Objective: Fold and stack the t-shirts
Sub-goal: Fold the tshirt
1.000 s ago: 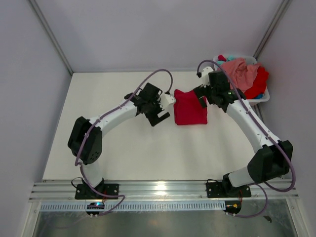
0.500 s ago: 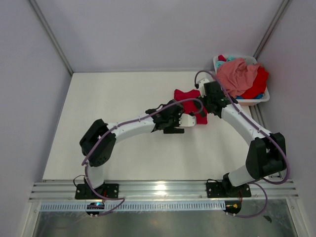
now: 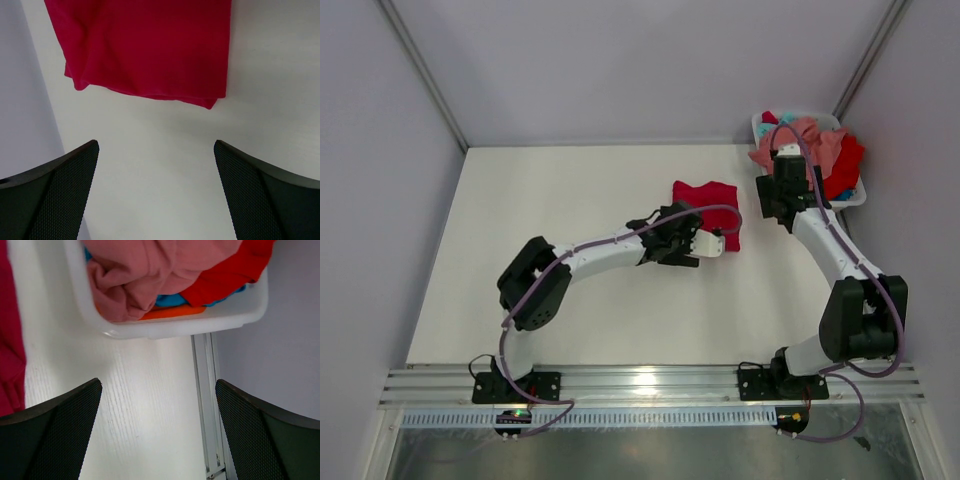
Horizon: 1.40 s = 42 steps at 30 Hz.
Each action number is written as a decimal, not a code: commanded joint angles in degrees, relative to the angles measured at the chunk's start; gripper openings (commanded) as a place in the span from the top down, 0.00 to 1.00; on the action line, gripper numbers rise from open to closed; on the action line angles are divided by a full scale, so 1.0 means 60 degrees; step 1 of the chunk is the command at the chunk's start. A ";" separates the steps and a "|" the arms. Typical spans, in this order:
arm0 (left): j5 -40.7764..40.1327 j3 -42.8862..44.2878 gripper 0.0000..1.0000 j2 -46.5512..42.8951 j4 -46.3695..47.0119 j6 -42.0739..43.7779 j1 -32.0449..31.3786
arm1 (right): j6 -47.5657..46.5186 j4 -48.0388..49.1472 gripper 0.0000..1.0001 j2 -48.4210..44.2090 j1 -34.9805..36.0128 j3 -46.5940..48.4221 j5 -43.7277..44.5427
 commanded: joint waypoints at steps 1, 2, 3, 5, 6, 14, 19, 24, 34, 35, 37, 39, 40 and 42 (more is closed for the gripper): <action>0.0931 0.0908 0.01 -0.0205 -0.0651 -0.0600 -0.0038 | 0.0492 0.0642 0.01 -0.0440 -0.0400 0.0004 0.0272; 0.1223 0.1115 0.01 -0.0205 -0.0886 -0.0834 -0.0038 | 0.0507 0.0570 0.01 -0.0411 -0.0473 0.0033 0.0243; 0.1835 0.1334 0.01 -0.0220 -0.1164 -0.1329 -0.0038 | 0.0550 0.0554 0.01 -0.0367 -0.0532 0.0048 0.0243; 0.2790 0.2037 0.01 -0.0205 -0.1999 -0.1845 -0.0038 | 0.0551 0.0540 0.01 -0.0294 -0.0591 0.0004 0.0228; 0.3562 0.2257 0.01 -0.0191 -0.2277 -0.2268 -0.0038 | 0.0565 0.0540 0.01 -0.0293 -0.0591 0.0004 0.0228; 0.5298 0.3080 0.01 -0.0147 -0.4415 -0.2551 -0.0038 | 0.0418 0.0789 0.01 -0.0424 -0.0954 -0.0054 0.0448; 0.5270 0.2802 0.01 0.0307 -0.4917 -0.2228 -0.0023 | 0.0463 0.0730 0.01 -0.0528 -0.1191 -0.0157 0.0112; 0.4420 0.2100 0.01 0.0688 -0.3939 -0.2243 -0.0008 | 0.0477 0.0628 0.01 -0.0513 -0.1206 -0.0230 -0.0167; 0.3043 0.2274 0.01 0.1816 -0.2428 -0.2023 -0.0008 | 0.0521 0.0452 0.01 -0.0557 -0.1206 -0.0274 -0.0636; 0.2955 0.2317 0.01 0.1874 -0.2296 -0.2095 -0.0008 | 0.0521 0.0466 0.01 -0.0572 -0.1206 -0.0289 -0.0636; 0.2736 0.2318 0.01 0.1831 -0.2032 -0.2198 -0.0008 | 0.0507 0.0481 0.01 -0.0615 -0.1206 -0.0333 -0.0666; 0.2516 0.2318 0.01 0.1714 -0.1812 -0.2199 -0.0008 | 0.0492 0.0481 0.01 -0.0645 -0.1206 -0.0376 -0.0738; 0.2355 0.2332 0.01 0.1670 -0.1753 -0.2155 -0.0008 | 0.0492 0.0466 0.01 -0.0645 -0.1206 -0.0377 -0.0782; 0.2281 0.2376 0.01 0.1524 -0.1709 -0.2097 -0.0008 | 0.0507 0.0466 0.01 -0.0630 -0.1206 -0.0362 -0.0812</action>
